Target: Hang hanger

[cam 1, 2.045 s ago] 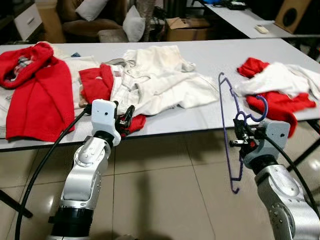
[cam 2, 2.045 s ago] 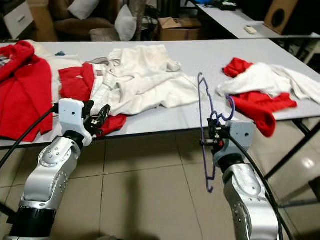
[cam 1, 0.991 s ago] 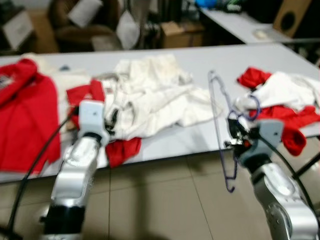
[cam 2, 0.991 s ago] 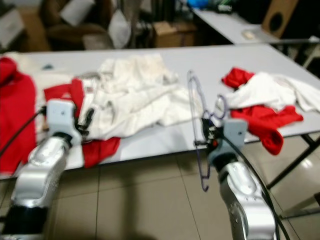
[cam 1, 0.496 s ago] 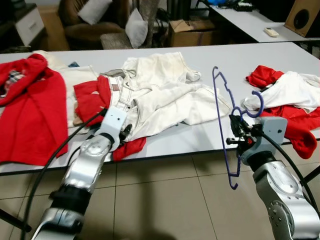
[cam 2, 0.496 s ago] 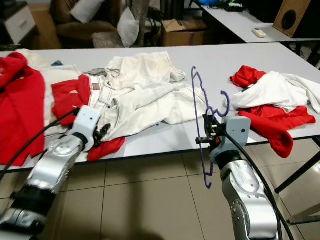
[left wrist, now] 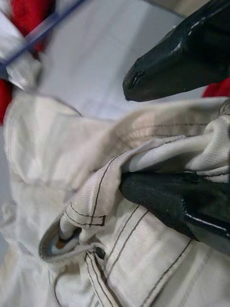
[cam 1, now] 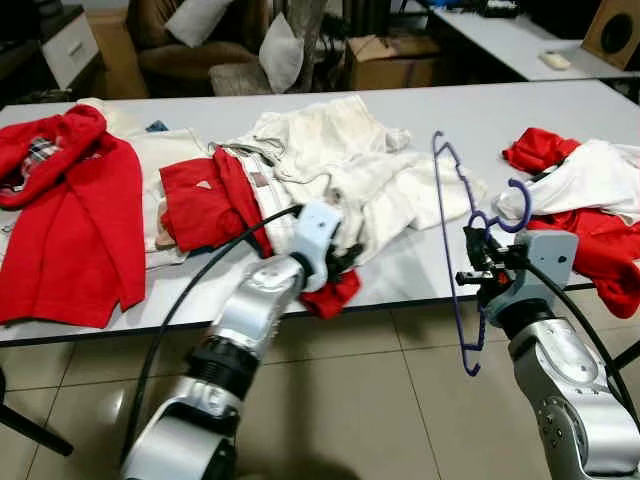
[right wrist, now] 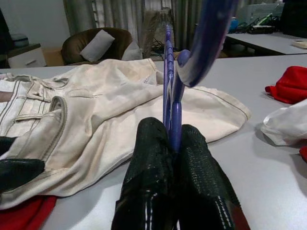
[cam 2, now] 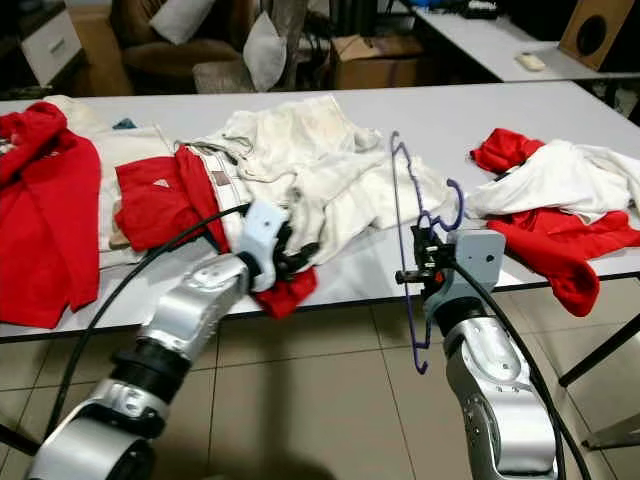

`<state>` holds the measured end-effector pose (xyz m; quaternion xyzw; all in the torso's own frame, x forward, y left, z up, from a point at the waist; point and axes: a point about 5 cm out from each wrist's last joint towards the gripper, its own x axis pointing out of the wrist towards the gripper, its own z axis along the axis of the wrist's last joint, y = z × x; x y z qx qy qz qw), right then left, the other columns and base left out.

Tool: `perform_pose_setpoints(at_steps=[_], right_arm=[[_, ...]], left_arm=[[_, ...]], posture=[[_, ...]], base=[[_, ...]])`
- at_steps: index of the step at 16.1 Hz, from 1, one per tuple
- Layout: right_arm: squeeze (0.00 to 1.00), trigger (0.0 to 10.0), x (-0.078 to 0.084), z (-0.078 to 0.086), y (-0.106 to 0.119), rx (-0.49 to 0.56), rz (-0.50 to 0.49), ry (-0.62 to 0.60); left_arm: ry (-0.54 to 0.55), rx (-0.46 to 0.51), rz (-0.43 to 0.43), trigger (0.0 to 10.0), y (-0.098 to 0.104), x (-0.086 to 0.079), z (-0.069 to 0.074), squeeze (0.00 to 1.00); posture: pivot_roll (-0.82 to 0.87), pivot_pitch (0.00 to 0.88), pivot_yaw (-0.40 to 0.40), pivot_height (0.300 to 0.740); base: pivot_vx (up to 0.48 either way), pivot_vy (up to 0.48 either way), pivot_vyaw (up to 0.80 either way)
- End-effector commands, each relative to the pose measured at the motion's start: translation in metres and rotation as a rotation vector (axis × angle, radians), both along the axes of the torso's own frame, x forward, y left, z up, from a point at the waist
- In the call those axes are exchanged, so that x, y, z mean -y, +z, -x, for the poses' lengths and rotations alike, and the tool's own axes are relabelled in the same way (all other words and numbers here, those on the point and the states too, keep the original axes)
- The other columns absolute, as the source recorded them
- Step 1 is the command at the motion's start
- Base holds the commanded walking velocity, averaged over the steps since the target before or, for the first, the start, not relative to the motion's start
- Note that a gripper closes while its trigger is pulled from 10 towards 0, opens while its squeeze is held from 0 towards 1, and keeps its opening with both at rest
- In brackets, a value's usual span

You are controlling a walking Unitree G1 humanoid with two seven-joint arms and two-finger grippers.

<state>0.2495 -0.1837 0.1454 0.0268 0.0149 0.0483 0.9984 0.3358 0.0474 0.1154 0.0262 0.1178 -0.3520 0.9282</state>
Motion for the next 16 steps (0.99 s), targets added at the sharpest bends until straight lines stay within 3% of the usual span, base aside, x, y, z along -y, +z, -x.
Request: perform_pose_setpoints(at_steps=[1, 2, 3, 5, 6, 7, 9, 12, 13, 14, 16], right_arm=[[0.00, 10.0, 0.004, 0.000, 0.003, 0.016, 0.005, -0.019], [0.00, 10.0, 0.005, 0.000, 0.003, 0.018, 0.003, -0.027], [0.00, 10.0, 0.007, 0.001, 0.003, 0.014, 0.002, -0.035], [0.00, 10.0, 0.008, 0.002, 0.001, 0.009, 0.003, -0.039], [0.00, 10.0, 0.009, 0.002, 0.001, 0.009, 0.003, -0.040], [0.00, 10.0, 0.010, 0.001, 0.002, 0.011, 0.002, -0.042], [0.00, 10.0, 0.009, -0.001, 0.003, 0.014, -0.001, -0.040], [0.00, 10.0, 0.004, 0.000, 0.004, 0.012, -0.009, -0.012], [0.00, 10.0, 0.003, 0.003, 0.004, 0.007, -0.011, -0.004], [0.00, 10.0, 0.002, 0.004, 0.005, 0.006, -0.012, -0.003], [0.00, 10.0, 0.002, 0.006, 0.006, 0.008, -0.014, -0.004]], left_arm=[[-0.022, 0.027, 0.082, 10.0, 0.010, 0.006, -0.002, 0.00], [-0.009, 0.069, 0.203, 10.0, 0.026, 0.008, -0.005, 0.00], [0.056, 0.096, 0.194, 10.0, 0.033, -0.006, -0.014, 0.00], [0.128, 0.072, 0.047, 10.0, 0.026, -0.034, -0.024, 0.00], [0.193, 0.047, 0.033, 10.0, 0.026, -0.051, -0.030, 1.00], [0.303, 0.038, 0.082, 10.0, 0.033, -0.070, -0.039, 1.00], [0.452, 0.030, 0.096, 10.0, 0.041, -0.100, -0.053, 1.00], [0.600, -0.024, 0.150, 10.0, 0.041, -0.121, -0.061, 1.00], [0.652, -0.105, 0.254, 10.0, 0.036, -0.124, -0.063, 0.92], [0.676, -0.143, 0.302, 10.0, 0.033, -0.124, -0.063, 0.05], [0.698, -0.198, 0.360, 10.0, 0.027, -0.122, -0.062, 0.00]], posture=[[-0.16, 0.000, 0.045, 0.740], [-0.16, 0.000, 0.047, 0.740], [-0.16, 0.000, 0.047, 0.740], [-0.16, 0.000, 0.049, 0.740], [-0.15, 0.000, 0.051, 0.740], [-0.15, 0.000, 0.051, 0.740], [-0.15, 0.000, 0.044, 0.740], [-0.16, 0.000, 0.035, 0.740], [-0.17, 0.005, 0.036, 0.740], [-0.18, 0.010, 0.037, 0.740], [-0.20, 0.015, 0.042, 0.740]], base=[[0.000, 0.000, 0.00], [0.000, 0.000, 0.00], [0.000, 0.000, 0.00], [0.000, 0.000, 0.00], [0.000, 0.000, 0.00], [0.000, 0.000, 0.00], [0.000, 0.000, 0.00], [0.000, 0.000, 0.00], [0.000, 0.000, 0.00], [0.000, 0.000, 0.00], [0.000, 0.000, 0.00]])
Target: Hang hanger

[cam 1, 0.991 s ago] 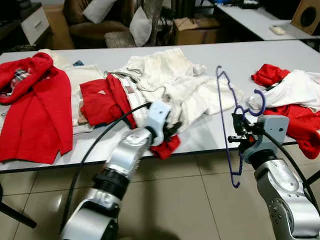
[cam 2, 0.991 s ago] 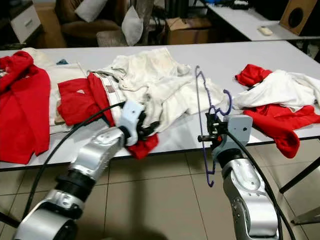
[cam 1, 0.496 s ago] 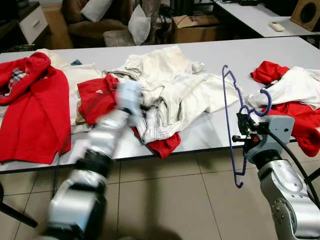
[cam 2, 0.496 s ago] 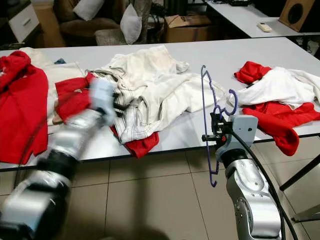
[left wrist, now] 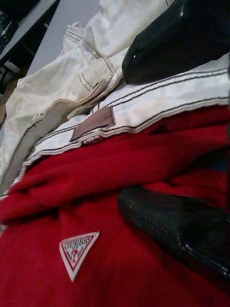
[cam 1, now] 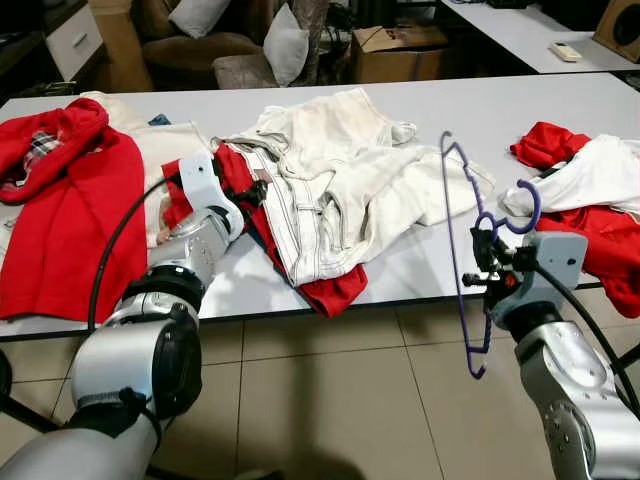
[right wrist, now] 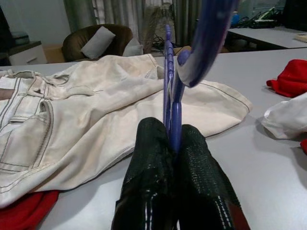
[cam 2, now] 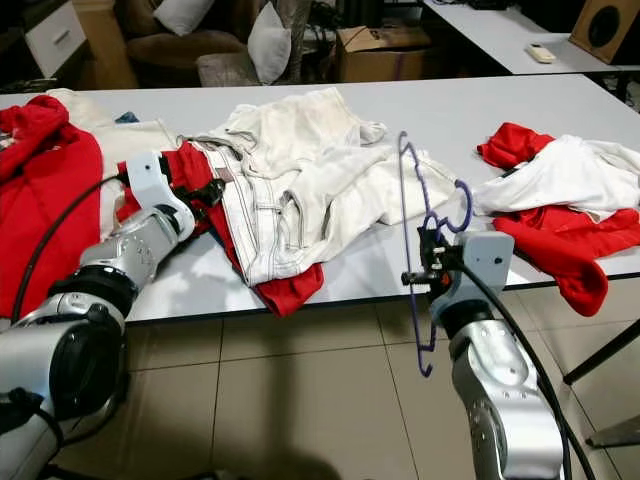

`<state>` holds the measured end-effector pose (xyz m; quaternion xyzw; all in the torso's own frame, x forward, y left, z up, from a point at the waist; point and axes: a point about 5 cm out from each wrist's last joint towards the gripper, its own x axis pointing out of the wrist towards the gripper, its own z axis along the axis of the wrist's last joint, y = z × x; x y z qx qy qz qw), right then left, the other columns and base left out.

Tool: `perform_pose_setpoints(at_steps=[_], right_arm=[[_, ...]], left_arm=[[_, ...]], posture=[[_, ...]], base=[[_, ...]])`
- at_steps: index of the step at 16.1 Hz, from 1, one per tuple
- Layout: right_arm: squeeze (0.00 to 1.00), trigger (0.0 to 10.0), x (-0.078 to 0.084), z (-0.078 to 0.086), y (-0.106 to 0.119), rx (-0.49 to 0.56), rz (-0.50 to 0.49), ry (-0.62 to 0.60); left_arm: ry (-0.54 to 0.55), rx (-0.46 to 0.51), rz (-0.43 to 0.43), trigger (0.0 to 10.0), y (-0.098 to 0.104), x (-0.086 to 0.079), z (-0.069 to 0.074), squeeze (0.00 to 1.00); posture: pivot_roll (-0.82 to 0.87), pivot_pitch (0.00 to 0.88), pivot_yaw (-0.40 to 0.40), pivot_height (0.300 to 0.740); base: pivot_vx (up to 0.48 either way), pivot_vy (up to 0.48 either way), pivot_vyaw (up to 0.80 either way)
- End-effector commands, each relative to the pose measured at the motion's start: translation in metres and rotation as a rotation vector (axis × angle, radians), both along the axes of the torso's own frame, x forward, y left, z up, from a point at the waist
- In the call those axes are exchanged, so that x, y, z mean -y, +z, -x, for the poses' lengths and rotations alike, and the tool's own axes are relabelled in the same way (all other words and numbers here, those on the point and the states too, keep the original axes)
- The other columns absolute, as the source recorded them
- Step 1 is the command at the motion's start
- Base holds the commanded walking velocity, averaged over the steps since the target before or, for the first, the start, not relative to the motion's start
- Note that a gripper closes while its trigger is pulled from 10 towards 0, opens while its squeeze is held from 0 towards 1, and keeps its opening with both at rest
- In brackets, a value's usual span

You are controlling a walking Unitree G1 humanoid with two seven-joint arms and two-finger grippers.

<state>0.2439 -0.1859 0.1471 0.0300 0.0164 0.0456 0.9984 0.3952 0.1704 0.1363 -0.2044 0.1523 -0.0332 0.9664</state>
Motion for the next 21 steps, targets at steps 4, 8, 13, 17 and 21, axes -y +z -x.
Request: perform_pose_setpoints(at_steps=[4, 8, 13, 17, 21], right_arm=[[0.00, 10.0, -0.001, 0.006, 0.005, 0.007, -0.009, -0.003], [0.00, 10.0, -0.002, 0.012, 0.005, -0.005, -0.004, 0.002], [0.00, 10.0, 0.000, 0.020, 0.005, -0.025, 0.001, -0.012], [0.00, 10.0, -0.005, 0.021, 0.003, -0.037, -0.010, -0.003], [0.00, 10.0, -0.005, 0.022, 0.003, -0.045, -0.010, 0.002]], left_arm=[[-0.012, 0.001, 0.286, 10.0, 0.004, 0.015, -0.003, 0.00], [-0.084, -0.015, 0.350, 3.8, 0.000, 0.036, -0.001, 0.00], [0.038, 0.036, -0.311, 10.0, 0.009, -0.002, -0.005, 0.00], [0.169, 0.218, -0.270, 10.0, 0.049, -0.026, -0.014, 0.00], [0.067, 0.268, 0.094, 10.0, 0.060, -0.007, -0.019, 0.00]], posture=[[-0.22, 0.025, 0.049, 0.740], [-0.23, 0.045, 0.048, 0.740], [-0.24, 0.068, 0.051, 0.740], [-0.22, 0.075, 0.045, 0.740], [-0.22, 0.092, 0.040, 0.740]], base=[[0.000, 0.000, 0.00], [0.000, 0.000, 0.00], [0.000, 0.000, 0.00], [0.000, 0.000, 0.00], [0.000, 0.000, 0.00]])
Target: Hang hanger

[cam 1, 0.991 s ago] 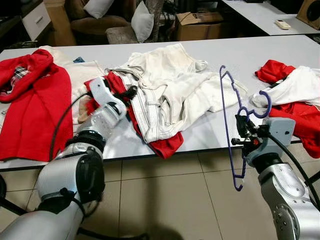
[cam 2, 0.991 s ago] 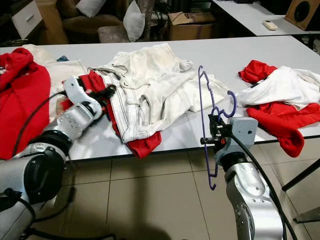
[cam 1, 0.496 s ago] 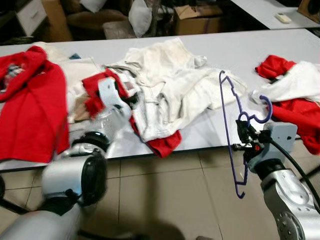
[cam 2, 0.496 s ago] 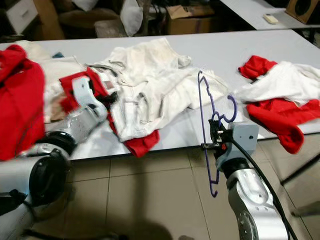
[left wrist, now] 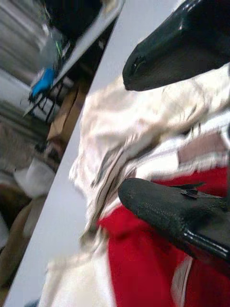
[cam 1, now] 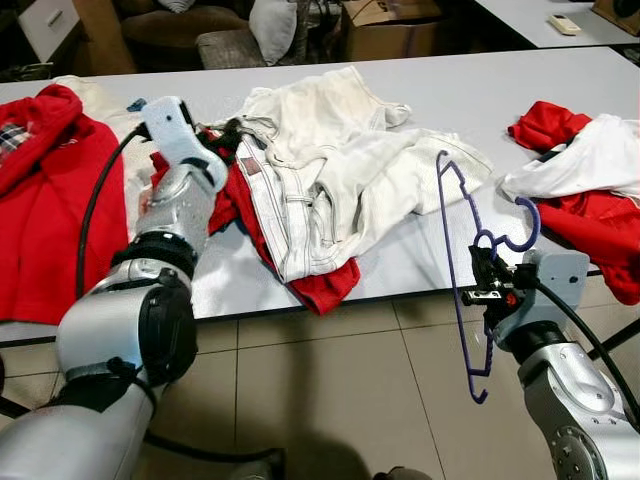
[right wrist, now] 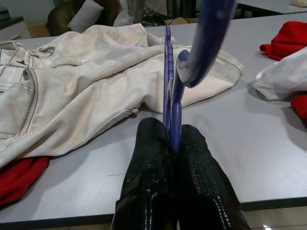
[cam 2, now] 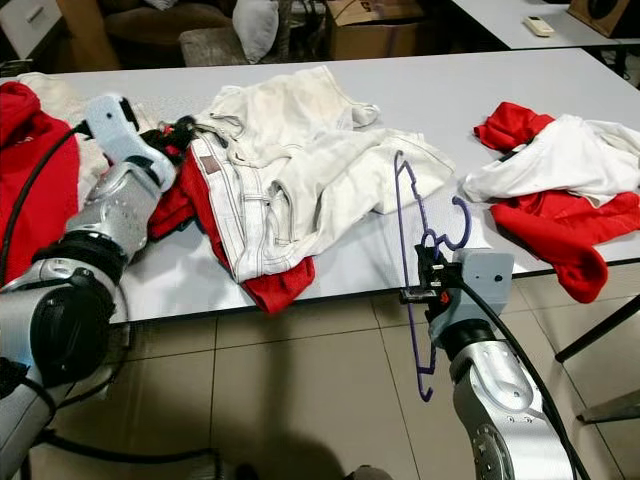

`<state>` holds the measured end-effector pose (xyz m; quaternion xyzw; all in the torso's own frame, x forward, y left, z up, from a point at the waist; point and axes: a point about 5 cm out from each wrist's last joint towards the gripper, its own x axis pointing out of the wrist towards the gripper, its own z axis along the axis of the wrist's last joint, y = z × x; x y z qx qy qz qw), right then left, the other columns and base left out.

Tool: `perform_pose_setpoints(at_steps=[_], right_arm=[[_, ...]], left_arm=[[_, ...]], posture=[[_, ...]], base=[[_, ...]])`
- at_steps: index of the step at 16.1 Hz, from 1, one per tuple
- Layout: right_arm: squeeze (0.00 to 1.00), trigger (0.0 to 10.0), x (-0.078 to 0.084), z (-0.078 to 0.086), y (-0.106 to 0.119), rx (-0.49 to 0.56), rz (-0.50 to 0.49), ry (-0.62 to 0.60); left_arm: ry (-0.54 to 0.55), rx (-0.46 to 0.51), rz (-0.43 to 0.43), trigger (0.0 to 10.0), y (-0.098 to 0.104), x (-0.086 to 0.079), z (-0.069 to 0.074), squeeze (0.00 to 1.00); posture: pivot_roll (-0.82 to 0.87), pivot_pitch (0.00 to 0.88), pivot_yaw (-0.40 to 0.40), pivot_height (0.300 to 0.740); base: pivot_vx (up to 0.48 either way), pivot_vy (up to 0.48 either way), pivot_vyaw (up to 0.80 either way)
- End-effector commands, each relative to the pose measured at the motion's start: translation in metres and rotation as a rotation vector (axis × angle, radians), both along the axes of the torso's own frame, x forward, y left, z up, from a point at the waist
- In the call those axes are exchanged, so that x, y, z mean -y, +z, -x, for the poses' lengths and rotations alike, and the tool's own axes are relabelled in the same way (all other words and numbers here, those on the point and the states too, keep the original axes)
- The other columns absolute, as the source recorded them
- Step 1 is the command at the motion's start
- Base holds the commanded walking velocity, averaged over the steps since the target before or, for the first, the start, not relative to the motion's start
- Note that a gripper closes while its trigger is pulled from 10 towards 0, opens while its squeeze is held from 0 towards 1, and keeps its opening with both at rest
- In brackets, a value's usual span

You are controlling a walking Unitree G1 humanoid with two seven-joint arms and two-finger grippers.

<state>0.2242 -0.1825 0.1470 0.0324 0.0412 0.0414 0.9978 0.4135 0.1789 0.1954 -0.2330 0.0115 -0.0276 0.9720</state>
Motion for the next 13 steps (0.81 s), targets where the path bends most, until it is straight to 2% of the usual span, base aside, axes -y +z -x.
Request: perform_pose_setpoints(at_steps=[1, 2, 5, 6, 7, 11, 12, 13], right_arm=[[0.00, 10.0, -0.001, 0.003, 0.003, 0.003, -0.009, 0.008], [0.00, 10.0, -0.001, 0.003, 0.003, 0.002, -0.009, 0.006], [0.00, 10.0, -0.001, 0.005, 0.003, -0.001, -0.011, 0.002], [0.00, 10.0, -0.001, 0.005, 0.004, -0.002, -0.011, 0.000], [0.00, 10.0, 0.000, 0.005, 0.004, -0.002, -0.012, -0.004], [0.00, 10.0, 0.000, 0.006, 0.004, -0.006, -0.011, -0.006], [0.00, 10.0, 0.000, 0.006, 0.004, -0.006, -0.012, -0.006], [0.00, 10.0, 0.000, 0.006, 0.004, -0.006, -0.013, -0.004]], left_arm=[[-0.043, -0.002, 0.105, 10.0, 0.000, 0.005, 0.000, 0.00], [-0.076, -0.007, 0.169, 10.0, -0.003, 0.009, 0.000, 0.00], [-0.084, -0.163, 0.067, 10.0, -0.031, 0.010, 0.007, 0.00], [-0.042, -0.191, 0.080, 10.0, -0.037, 0.006, 0.009, 0.00], [0.000, -0.206, 0.071, 10.0, -0.040, 0.000, 0.010, 0.00], [0.051, -0.243, 0.060, 10.0, -0.047, -0.006, 0.013, 0.00], [0.045, -0.246, 0.093, 10.0, -0.048, -0.005, 0.013, 0.00], [-0.044, -0.230, 0.235, 10.0, -0.048, 0.007, 0.013, 0.00]], posture=[[-0.22, 0.092, 0.040, 0.740], [-0.23, 0.099, 0.042, 0.740], [-0.23, 0.106, 0.048, 0.740], [-0.23, 0.106, 0.049, 0.740], [-0.23, 0.110, 0.051, 0.740], [-0.23, 0.113, 0.048, 0.740], [-0.23, 0.114, 0.047, 0.740], [-0.23, 0.113, 0.045, 0.740]], base=[[0.000, 0.000, 0.00], [0.000, 0.000, 0.00], [0.000, 0.000, 0.00], [0.000, 0.000, 0.00], [0.000, 0.000, 0.00], [0.000, 0.000, 0.00], [0.000, 0.000, 0.00], [0.000, 0.000, 0.00]])
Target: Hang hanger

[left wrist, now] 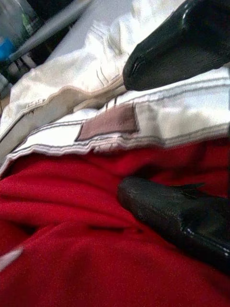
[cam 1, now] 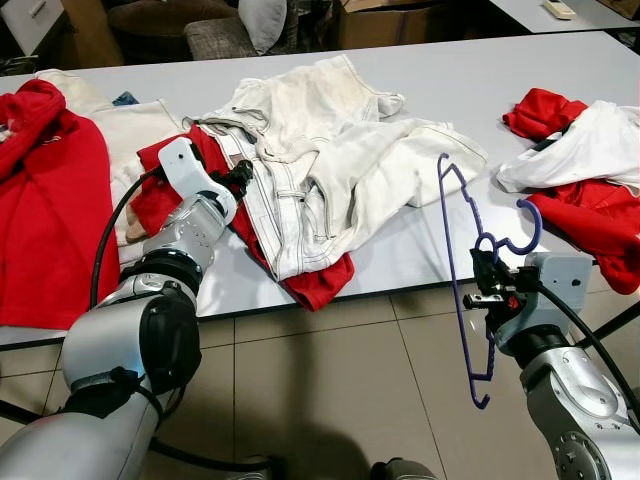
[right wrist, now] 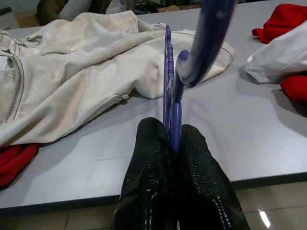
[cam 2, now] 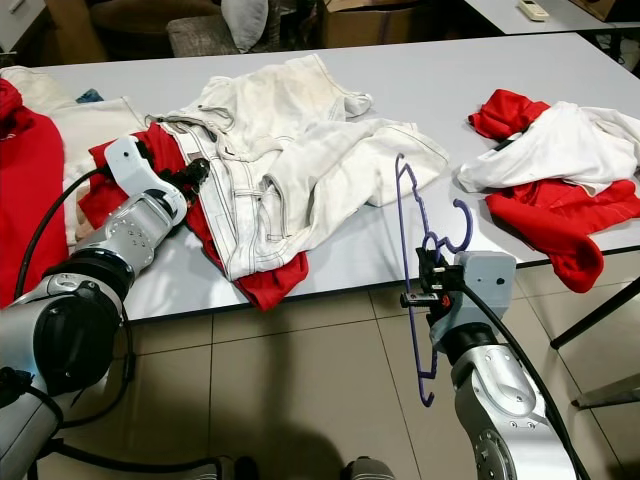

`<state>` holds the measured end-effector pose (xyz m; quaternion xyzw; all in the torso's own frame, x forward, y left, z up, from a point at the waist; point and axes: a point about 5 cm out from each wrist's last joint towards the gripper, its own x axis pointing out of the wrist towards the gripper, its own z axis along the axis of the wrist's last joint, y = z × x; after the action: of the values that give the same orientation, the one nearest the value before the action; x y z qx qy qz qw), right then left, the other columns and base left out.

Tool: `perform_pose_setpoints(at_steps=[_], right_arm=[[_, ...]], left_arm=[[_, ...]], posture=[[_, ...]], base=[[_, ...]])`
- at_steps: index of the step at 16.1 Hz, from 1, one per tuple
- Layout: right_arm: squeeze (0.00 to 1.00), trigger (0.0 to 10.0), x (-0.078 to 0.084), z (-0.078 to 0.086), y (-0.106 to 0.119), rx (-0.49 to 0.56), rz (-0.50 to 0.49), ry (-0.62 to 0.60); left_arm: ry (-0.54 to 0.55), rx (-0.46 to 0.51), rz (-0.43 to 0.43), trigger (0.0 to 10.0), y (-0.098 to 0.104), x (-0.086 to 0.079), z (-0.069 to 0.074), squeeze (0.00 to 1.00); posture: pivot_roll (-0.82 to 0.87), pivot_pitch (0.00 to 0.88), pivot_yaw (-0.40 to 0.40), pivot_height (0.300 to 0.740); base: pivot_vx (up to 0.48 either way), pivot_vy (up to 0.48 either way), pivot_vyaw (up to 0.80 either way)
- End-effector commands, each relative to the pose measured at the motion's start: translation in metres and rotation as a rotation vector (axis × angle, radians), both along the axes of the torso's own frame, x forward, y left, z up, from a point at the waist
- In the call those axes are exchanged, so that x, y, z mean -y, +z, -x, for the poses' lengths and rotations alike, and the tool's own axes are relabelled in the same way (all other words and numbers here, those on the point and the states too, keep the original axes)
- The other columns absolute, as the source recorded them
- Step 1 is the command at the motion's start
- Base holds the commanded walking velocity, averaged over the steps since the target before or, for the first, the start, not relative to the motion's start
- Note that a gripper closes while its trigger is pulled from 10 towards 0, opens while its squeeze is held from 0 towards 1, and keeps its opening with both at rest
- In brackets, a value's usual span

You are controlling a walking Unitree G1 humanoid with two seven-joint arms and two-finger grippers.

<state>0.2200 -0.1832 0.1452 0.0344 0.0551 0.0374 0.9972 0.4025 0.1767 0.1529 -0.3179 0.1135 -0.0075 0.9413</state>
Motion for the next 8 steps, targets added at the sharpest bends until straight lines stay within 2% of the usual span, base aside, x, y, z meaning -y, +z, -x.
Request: perform_pose_setpoints(at_steps=[1, 2, 3, 4, 5, 8], right_arm=[[0.00, 10.0, -0.001, 0.001, 0.006, 0.022, -0.011, 0.004], [0.00, 10.0, -0.001, 0.001, 0.006, 0.022, -0.011, 0.005], [0.00, 10.0, -0.001, 0.001, 0.006, 0.022, -0.011, 0.006], [0.00, 10.0, -0.001, 0.001, 0.006, 0.022, -0.011, 0.007], [0.00, 10.0, -0.002, 0.000, 0.006, 0.021, -0.011, 0.008], [0.00, 10.0, -0.002, 0.000, 0.006, 0.020, -0.012, 0.006]], left_arm=[[-0.064, -0.003, 0.104, 10.0, -0.005, 0.009, 0.002, 0.00], [-0.131, 0.025, 0.140, 6.8, -0.003, 0.017, 0.002, 0.00], [-0.161, 0.032, 0.151, 4.9, -0.002, 0.021, 0.002, 0.00], [-0.205, 0.034, 0.151, 4.2, -0.003, 0.028, 0.003, 0.00], [-0.258, 0.041, 0.160, 0.0, -0.004, 0.035, 0.004, 0.00], [-0.297, 0.093, 0.219, 0.0, 0.000, 0.039, 0.004, 0.00]], posture=[[-0.23, 0.113, 0.045, 0.740], [-0.23, 0.112, 0.044, 0.740], [-0.23, 0.112, 0.044, 0.740], [-0.23, 0.112, 0.044, 0.740], [-0.23, 0.112, 0.042, 0.740], [-0.23, 0.114, 0.045, 0.740]], base=[[0.000, 0.000, 0.00], [0.000, 0.000, 0.00], [0.000, 0.000, 0.00], [0.000, 0.000, 0.00], [0.000, 0.000, 0.00], [0.000, 0.000, 0.00]])
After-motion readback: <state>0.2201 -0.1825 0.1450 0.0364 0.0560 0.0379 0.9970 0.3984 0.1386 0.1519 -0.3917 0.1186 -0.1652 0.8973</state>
